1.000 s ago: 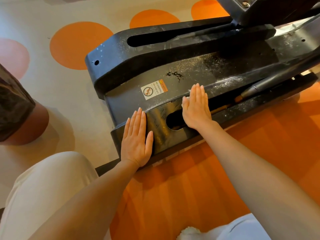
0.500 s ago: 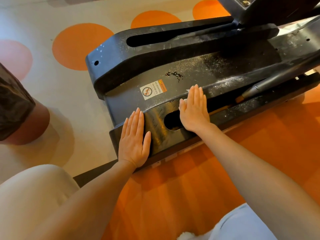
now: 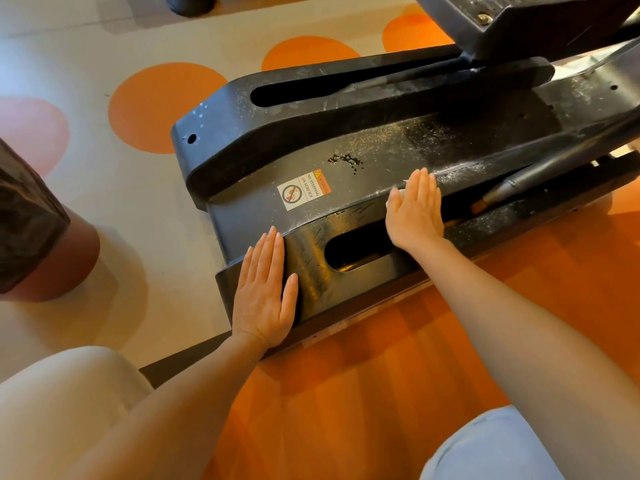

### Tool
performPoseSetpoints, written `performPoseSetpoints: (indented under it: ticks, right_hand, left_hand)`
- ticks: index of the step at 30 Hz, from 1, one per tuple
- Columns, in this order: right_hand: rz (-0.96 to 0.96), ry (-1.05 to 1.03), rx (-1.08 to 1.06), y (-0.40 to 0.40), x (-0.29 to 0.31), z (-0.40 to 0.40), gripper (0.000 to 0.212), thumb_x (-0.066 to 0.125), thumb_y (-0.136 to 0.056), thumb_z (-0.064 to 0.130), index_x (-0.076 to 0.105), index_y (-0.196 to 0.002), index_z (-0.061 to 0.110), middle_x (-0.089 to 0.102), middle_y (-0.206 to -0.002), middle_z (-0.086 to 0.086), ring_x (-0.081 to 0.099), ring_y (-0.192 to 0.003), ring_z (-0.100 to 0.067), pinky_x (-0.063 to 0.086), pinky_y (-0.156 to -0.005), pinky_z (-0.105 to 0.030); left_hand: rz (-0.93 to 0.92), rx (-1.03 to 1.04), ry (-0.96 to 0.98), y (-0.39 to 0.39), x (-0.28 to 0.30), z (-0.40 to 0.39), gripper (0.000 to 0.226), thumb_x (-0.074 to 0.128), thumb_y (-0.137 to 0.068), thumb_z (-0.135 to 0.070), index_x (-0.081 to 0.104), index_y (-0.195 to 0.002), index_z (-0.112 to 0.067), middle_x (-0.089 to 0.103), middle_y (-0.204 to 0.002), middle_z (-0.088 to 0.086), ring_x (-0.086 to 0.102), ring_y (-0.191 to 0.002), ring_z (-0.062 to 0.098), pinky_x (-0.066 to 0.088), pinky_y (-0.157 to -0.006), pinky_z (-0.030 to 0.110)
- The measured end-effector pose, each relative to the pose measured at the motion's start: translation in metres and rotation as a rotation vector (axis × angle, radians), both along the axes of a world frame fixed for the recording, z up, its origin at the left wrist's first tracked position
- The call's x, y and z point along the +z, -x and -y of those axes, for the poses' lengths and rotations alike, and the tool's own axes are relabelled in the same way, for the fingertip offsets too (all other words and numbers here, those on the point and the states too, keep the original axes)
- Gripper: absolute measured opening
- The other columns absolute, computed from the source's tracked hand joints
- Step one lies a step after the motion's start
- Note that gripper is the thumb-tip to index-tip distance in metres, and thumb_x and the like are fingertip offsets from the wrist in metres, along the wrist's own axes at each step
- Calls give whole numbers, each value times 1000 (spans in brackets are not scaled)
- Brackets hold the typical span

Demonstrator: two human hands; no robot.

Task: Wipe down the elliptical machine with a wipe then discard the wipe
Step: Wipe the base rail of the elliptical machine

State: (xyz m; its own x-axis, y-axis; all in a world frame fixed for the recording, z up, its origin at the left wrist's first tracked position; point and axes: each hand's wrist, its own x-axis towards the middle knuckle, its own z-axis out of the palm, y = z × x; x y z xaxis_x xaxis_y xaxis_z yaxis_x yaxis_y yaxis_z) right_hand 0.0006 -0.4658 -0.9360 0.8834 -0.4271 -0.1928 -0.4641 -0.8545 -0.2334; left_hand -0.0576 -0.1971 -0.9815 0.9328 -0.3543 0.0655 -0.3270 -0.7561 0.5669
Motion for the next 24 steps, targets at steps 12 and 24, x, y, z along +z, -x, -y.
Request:
performPoseSetpoints:
  ticks: [12,24]
  right_hand:
    - [13,-7,19,-10,-1,40,61,13,-106,38,1,-155,3,-5,-163,-13,-9,-150,-24,-5,-122,-38]
    - [-20,-17,62,2,-9,31,65,11,-105,42,-9,-154,5,-17,-162,-11,-16,-149,-21,-10,-119,-35]
  left_hand:
    - [-4,8,-6,0,0,0,67,10,-101,-59,7,-157,-23,3,-165,-8,-2,-152,8,-2,-124,29]
    - [22,9,-5,1,1,1,66,16,-102,-53,12,-158,-18,7,-165,-5,0,-152,8,-4,-123,26]
